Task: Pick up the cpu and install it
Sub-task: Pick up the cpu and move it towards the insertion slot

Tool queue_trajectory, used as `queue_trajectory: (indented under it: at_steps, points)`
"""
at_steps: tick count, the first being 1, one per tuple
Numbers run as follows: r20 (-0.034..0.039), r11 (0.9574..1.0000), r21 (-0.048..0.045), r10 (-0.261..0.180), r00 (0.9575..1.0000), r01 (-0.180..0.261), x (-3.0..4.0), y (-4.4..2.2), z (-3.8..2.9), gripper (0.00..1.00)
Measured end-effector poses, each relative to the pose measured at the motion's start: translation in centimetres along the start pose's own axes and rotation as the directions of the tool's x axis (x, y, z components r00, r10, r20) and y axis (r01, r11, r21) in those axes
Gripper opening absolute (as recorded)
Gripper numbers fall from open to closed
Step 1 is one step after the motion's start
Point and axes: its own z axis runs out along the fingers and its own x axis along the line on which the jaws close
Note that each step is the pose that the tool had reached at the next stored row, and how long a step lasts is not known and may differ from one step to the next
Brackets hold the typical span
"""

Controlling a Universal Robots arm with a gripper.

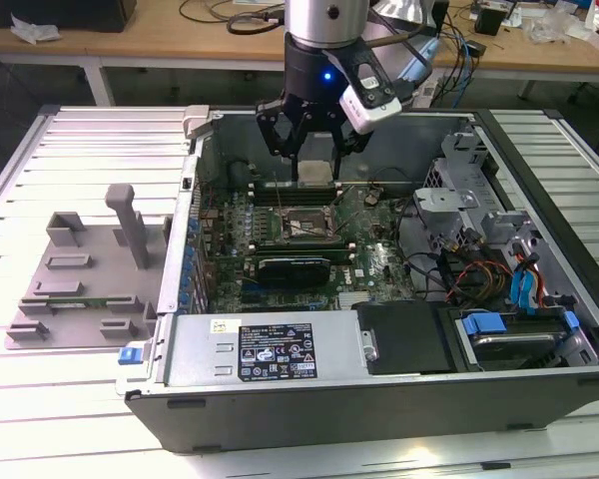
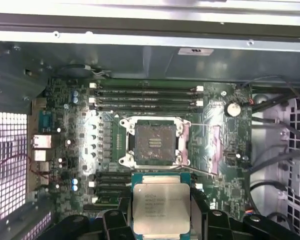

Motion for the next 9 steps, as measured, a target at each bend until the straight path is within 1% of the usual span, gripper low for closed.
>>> queue_trajectory:
  at_steps: [2, 3, 6, 9]
  points:
    - [0.0001, 1.0, -0.0001, 0.0, 1.0, 0.0, 0.11, 0.44, 0.41, 0.55]
    - [-0.0001, 1.0, 0.0001, 0.0, 1.0, 0.0, 0.17, 0.93, 0.69, 0.55]
    - [0.0, 1.0, 0.0, 0.0, 1.0, 0.0, 0.21, 1.88, 1.42, 0.55]
    - [0.0002, 1.0, -0.0003, 0.0, 1.0, 0.0, 0.22, 2.12, 1.93, 0.55]
